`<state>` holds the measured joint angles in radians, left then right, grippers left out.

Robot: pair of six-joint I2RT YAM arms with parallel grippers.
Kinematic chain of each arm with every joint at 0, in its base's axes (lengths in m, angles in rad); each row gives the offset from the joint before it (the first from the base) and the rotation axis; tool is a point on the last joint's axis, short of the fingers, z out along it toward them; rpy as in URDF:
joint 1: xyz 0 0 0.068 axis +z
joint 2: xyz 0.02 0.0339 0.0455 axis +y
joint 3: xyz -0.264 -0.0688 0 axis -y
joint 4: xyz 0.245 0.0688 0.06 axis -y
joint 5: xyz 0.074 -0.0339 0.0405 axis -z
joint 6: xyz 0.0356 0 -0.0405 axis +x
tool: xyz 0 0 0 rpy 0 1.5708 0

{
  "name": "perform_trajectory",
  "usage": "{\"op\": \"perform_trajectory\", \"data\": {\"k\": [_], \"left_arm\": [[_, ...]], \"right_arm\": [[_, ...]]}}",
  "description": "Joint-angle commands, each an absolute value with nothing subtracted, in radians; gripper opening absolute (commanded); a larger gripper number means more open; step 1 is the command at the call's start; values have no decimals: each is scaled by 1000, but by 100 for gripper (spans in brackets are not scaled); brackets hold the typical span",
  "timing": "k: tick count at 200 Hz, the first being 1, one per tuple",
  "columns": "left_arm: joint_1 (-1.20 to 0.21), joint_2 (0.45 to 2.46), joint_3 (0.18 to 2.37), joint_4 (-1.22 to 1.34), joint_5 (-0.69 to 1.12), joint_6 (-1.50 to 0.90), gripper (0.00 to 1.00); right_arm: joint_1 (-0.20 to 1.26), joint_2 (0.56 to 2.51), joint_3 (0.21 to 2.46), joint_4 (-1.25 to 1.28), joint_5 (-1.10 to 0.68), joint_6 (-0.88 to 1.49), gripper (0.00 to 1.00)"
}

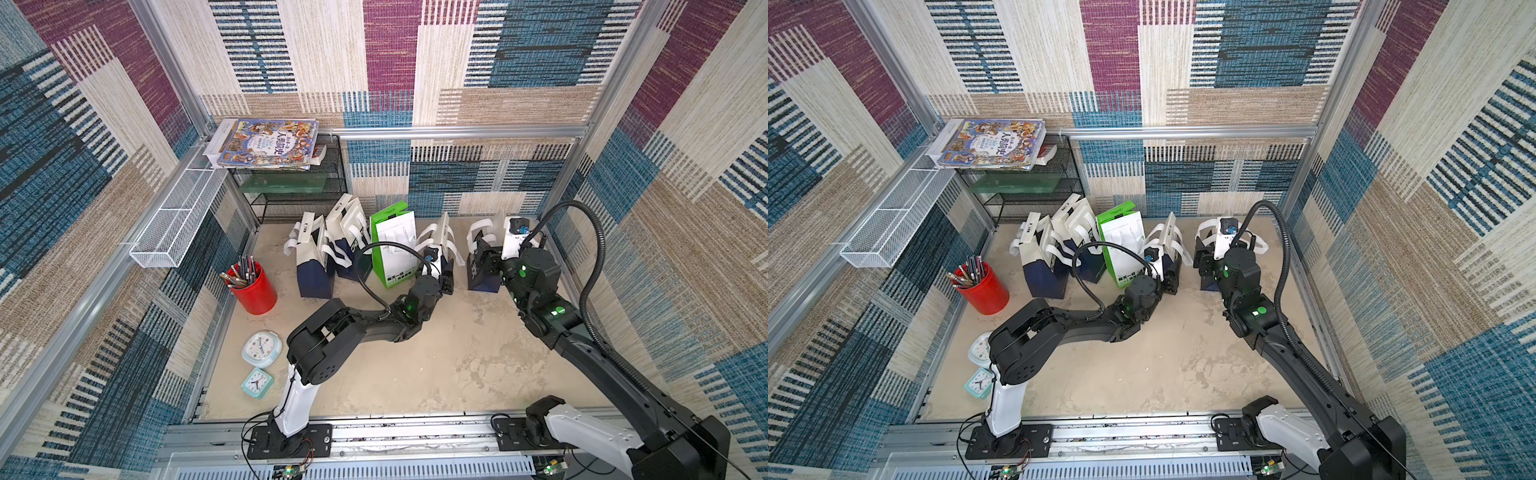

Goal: Open the takeout bag
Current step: Adjust the takeout bag at the center of the board.

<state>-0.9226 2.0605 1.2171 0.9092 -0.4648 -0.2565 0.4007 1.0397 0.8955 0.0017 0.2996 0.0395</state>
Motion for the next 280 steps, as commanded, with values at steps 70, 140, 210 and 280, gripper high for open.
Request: {"op": "perform_trajectory", "data": {"k": [70, 140, 210, 280], "left_arm": [[-912, 2086, 1154, 1122, -500, -111, 10], [-912, 1916, 947, 1114, -449, -70, 0], [-910, 1891, 883, 1103, -395, -148, 3], [-858, 1900, 854, 1141, -315, -287, 44]], "right_arm": [[403, 1059, 939, -8, 319, -16, 77], [413, 1065, 923, 0, 322, -38, 74], [440, 1080, 917, 7, 326, -56, 75], [458, 1121, 947, 0, 361, -92, 77]]}}
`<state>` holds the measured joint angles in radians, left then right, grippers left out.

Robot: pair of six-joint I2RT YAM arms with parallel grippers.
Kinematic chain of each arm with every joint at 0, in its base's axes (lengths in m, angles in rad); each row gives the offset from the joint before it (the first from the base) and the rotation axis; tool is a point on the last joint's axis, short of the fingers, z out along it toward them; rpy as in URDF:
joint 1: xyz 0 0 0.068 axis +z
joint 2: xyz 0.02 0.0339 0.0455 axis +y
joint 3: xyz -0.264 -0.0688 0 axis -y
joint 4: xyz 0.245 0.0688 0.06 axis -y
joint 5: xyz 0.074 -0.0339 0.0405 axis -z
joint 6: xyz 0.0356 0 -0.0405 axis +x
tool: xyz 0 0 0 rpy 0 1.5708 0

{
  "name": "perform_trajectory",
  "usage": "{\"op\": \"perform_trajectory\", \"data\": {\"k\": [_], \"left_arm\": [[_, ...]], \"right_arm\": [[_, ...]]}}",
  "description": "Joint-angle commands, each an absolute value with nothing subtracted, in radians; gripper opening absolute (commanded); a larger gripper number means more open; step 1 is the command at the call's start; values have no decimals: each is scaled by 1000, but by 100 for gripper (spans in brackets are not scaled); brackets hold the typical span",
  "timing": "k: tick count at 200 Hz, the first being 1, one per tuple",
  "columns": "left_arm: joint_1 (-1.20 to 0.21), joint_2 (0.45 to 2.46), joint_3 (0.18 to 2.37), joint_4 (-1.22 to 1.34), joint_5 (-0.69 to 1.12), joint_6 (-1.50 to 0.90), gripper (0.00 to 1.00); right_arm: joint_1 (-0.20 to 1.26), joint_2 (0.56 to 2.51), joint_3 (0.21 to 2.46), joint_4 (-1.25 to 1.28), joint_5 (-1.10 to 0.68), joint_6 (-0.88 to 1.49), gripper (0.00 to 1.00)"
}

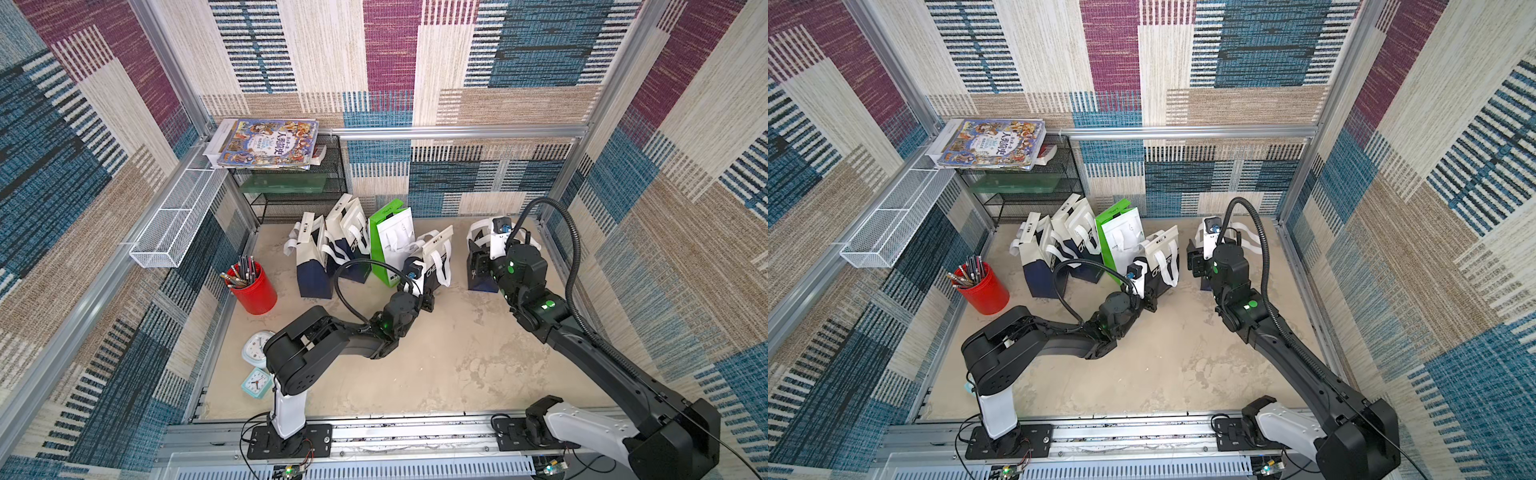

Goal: Open the takeout bag
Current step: Adjust the takeout bag at the center of the board, then open the takeout bag at the center of the board.

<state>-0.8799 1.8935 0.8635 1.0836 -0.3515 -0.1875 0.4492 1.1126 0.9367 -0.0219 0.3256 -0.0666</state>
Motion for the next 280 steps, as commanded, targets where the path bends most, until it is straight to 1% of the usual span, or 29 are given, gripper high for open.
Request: {"op": "perform_trajectory", "data": {"k": [1, 27, 46, 64, 83, 105, 131, 153, 182, 193, 215, 236, 256, 280], "left_arm": [[-857, 1899, 853, 1141, -315, -290, 44], [-816, 1906, 836, 1175, -252, -369, 49], [-804, 1915, 834, 1195, -226, -383, 49], [-798, 1922, 837, 1205, -209, -383, 46], [-795, 1924, 842, 1213, -194, -381, 41], [-791, 1922, 849, 1218, -179, -370, 30], [-787, 1926, 856, 1225, -167, -369, 28], [-782, 1934, 865, 1231, -159, -372, 19], [-779, 1944, 880, 1232, -153, -376, 4], [-777, 1945, 880, 1232, -152, -377, 0], [-775, 1945, 883, 1232, -151, -383, 0], [-775, 1946, 882, 1231, -147, -384, 0], [-775, 1942, 879, 1231, -146, -388, 0], [-774, 1938, 873, 1232, -146, -384, 0]], "right_arm": [[459, 1121, 946, 1, 364, -93, 77], [481, 1123, 897, 96, 426, -169, 79], [502, 1120, 841, 205, 457, -258, 80], [511, 1126, 811, 277, 474, -314, 80], [517, 1147, 822, 290, 499, -324, 80], [532, 1164, 828, 301, 510, -344, 79], [562, 1164, 808, 354, 509, -398, 79], [580, 1156, 783, 409, 482, -463, 79], [594, 1146, 754, 470, 440, -541, 80], [597, 1147, 747, 489, 426, -574, 80], [606, 1154, 719, 552, 382, -675, 81], [610, 1166, 675, 647, 298, -764, 82], [612, 1186, 657, 710, 197, -805, 83], [620, 1235, 668, 763, 125, -834, 85]]}}
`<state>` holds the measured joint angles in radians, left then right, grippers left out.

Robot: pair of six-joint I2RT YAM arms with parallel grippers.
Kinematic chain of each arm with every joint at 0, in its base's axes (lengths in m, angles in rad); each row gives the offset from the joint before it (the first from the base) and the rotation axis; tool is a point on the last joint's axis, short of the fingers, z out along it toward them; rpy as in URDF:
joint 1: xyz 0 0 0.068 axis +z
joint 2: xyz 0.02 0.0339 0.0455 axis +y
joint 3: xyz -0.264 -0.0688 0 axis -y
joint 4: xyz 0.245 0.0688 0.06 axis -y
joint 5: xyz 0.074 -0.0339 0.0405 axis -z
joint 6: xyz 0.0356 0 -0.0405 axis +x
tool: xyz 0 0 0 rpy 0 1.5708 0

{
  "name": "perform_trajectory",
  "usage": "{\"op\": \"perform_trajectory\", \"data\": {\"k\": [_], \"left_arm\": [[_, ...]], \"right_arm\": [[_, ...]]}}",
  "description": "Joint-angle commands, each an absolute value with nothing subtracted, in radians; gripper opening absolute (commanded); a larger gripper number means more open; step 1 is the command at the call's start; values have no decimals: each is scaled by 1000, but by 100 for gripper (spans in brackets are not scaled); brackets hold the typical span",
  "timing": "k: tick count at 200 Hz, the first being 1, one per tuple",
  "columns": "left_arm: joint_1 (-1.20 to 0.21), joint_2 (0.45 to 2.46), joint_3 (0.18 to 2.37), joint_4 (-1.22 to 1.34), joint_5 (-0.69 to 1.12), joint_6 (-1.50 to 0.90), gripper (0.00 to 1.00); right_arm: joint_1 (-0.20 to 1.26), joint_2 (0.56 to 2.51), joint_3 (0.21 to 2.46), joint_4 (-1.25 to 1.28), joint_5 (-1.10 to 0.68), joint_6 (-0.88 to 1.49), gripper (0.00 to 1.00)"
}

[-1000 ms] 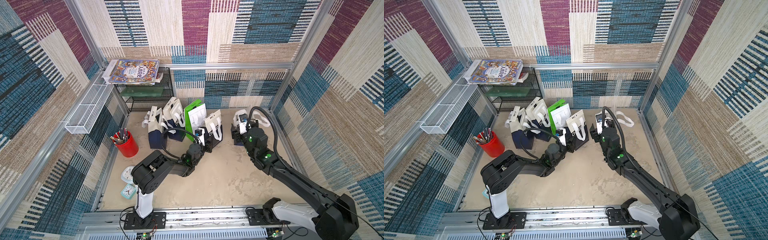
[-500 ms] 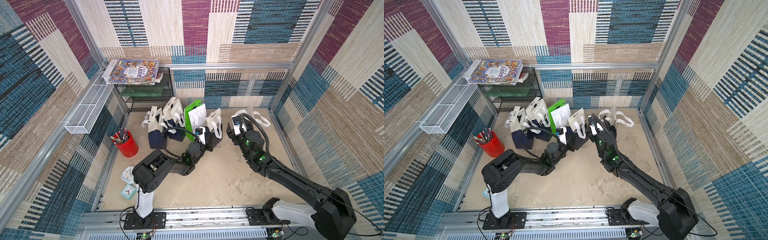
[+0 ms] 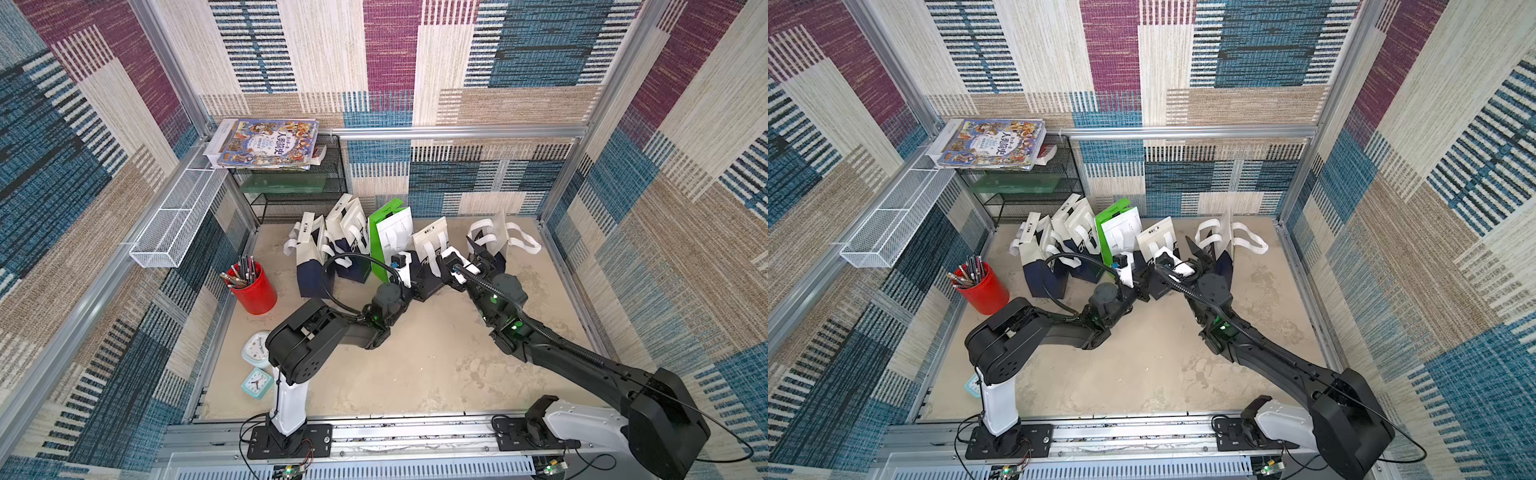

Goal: Open the takeout bag
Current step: Open the takeout bag at the center of the board.

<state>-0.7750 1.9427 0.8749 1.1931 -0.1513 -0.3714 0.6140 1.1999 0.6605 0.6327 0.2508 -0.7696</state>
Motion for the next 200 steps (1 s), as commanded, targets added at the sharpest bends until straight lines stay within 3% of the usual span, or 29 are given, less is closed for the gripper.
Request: {"op": "perform_trajectory", "data": {"k": [1, 100, 200], "left_arm": [[-774, 1938, 872, 1232, -146, -384, 0], [-775, 1941, 856, 1232, -154, -368, 0], [-775, 1940, 854, 1232, -165, -340, 0]], "right_arm": [[620, 1237, 669, 765, 123, -835, 85], [638, 1508, 824, 880, 172, -845, 84], [624, 1585, 851, 911, 197, -853, 83]]}}
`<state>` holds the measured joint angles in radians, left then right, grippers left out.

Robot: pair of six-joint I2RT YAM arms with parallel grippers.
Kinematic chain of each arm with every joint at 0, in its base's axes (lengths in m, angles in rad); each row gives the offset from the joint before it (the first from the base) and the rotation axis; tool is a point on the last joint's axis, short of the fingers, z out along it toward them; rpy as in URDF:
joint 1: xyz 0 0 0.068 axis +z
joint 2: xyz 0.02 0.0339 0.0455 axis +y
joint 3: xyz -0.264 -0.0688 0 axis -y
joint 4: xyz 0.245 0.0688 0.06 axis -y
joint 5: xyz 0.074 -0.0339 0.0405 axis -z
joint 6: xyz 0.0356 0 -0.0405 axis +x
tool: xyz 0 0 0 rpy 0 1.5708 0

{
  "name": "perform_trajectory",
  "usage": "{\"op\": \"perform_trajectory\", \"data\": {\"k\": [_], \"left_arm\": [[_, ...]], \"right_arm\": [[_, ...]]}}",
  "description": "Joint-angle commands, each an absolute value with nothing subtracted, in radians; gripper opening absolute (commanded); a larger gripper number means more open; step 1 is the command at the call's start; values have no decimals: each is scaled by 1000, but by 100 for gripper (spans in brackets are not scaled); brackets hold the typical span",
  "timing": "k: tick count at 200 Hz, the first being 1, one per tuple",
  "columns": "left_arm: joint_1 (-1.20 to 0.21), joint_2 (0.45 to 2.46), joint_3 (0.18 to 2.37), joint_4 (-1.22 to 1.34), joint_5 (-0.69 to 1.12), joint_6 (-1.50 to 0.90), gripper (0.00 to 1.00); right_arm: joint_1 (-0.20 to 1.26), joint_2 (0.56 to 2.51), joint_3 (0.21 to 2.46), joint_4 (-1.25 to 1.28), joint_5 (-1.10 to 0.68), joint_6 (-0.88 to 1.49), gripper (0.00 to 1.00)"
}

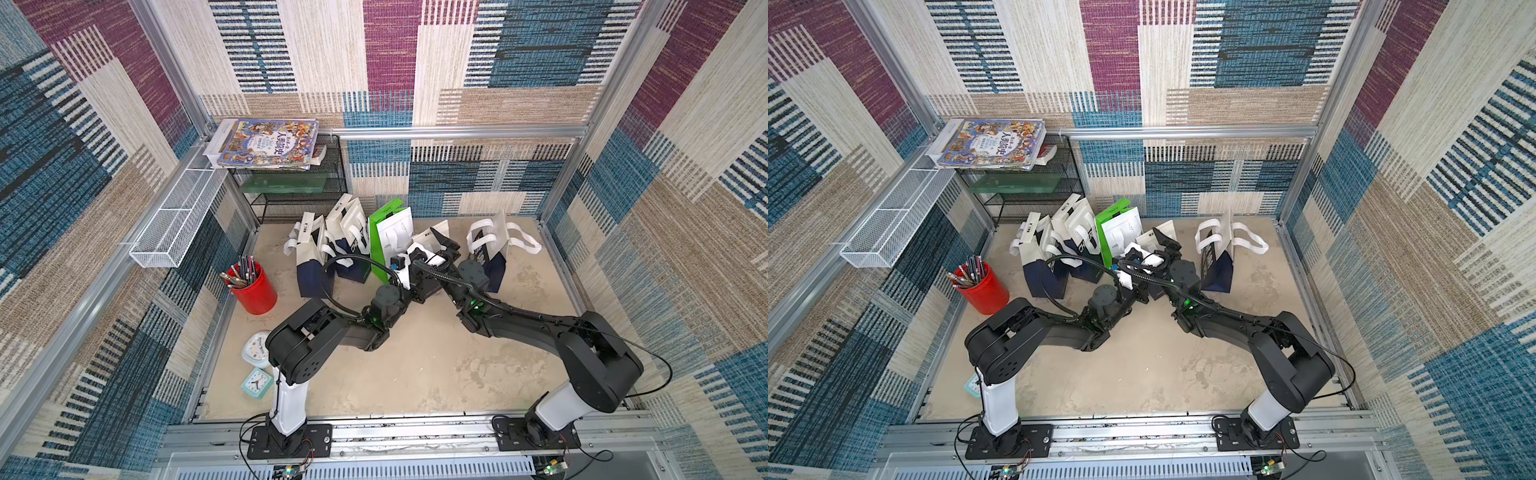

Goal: Open the takeout bag
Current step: Open the takeout bag at the center of the board.

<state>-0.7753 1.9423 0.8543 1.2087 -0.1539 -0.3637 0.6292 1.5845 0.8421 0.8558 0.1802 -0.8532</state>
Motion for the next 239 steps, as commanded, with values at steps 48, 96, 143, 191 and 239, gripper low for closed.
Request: {"op": "perform_trajectory", "data": {"k": [48, 96, 143, 191, 239], "left_arm": [[-775, 1947, 860, 1231, -166, -339, 0], [-775, 1954, 862, 1230, -167, -341, 0], [-775, 1951, 861, 1230, -167, -335, 0], [-775, 1947, 852, 1230, -179, -326, 0], [-775, 1954, 858, 1230, -179, -324, 0]], "right_arm": [[617, 1536, 819, 880, 108, -853, 83], [617, 1519, 800, 877, 105, -873, 84], [624, 1566, 825, 912, 173, -909, 83], [631, 1591, 838, 950, 217, -932, 82], [627, 1533, 803, 920, 94, -886, 82]]}}
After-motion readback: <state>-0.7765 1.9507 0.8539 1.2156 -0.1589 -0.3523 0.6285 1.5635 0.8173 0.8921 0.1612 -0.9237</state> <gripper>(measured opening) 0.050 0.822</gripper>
